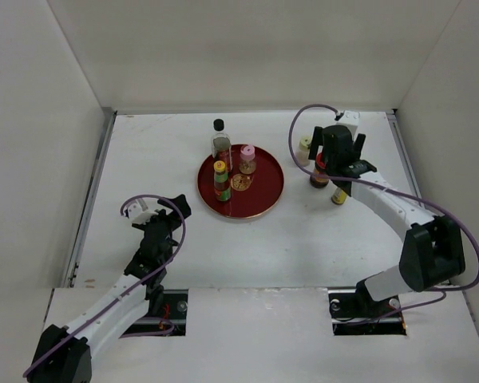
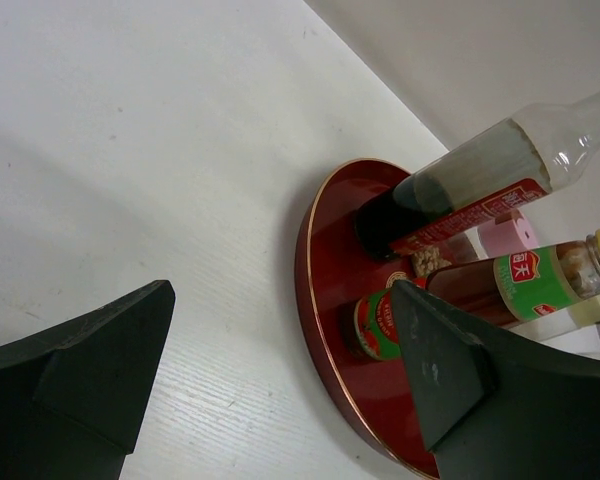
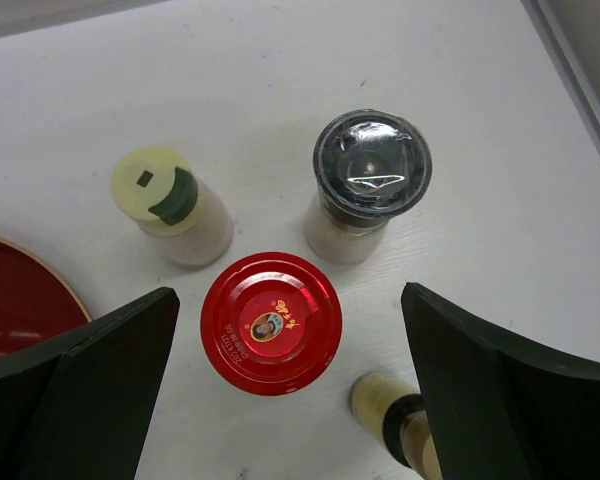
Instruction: Organize the condiment bottles
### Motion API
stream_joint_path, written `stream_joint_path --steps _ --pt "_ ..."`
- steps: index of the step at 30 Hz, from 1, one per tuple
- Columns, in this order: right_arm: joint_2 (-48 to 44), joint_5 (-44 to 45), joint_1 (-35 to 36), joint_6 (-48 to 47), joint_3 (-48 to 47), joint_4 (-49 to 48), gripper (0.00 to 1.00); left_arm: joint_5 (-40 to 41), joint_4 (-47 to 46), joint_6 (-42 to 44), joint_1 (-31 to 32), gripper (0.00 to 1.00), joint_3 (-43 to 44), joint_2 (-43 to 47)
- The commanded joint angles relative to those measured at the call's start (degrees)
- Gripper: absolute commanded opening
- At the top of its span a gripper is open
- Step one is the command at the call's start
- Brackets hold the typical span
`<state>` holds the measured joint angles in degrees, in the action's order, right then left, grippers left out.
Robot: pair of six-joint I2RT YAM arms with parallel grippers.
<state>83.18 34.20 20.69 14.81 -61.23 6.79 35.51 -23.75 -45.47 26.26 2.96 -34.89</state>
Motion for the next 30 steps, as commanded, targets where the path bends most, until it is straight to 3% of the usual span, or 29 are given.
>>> stream_joint_path --steps 1,23,27,30 --pt "1.54 -5.26 -0.87 -1.09 -4.42 3.4 1.0 -0.88 -1.74 -0.49 -0.55 0.9 0.2 0.79" --pt "11.04 -8.71 -2.19 -1.8 -7.76 4.99 1.0 -1.67 -2.01 -0.58 -1.08 0.9 -0.15 1.05" --pt "12.62 -9.15 -2.19 -1.89 -9.08 5.08 0.9 -2.2 -1.65 -0.58 -1.35 0.9 -0.06 2.11" --pt "12.89 -9.15 -2.19 -1.54 -8.99 4.38 0.74 -1.93 -1.65 -0.58 -1.35 0.9 -0.15 1.5"
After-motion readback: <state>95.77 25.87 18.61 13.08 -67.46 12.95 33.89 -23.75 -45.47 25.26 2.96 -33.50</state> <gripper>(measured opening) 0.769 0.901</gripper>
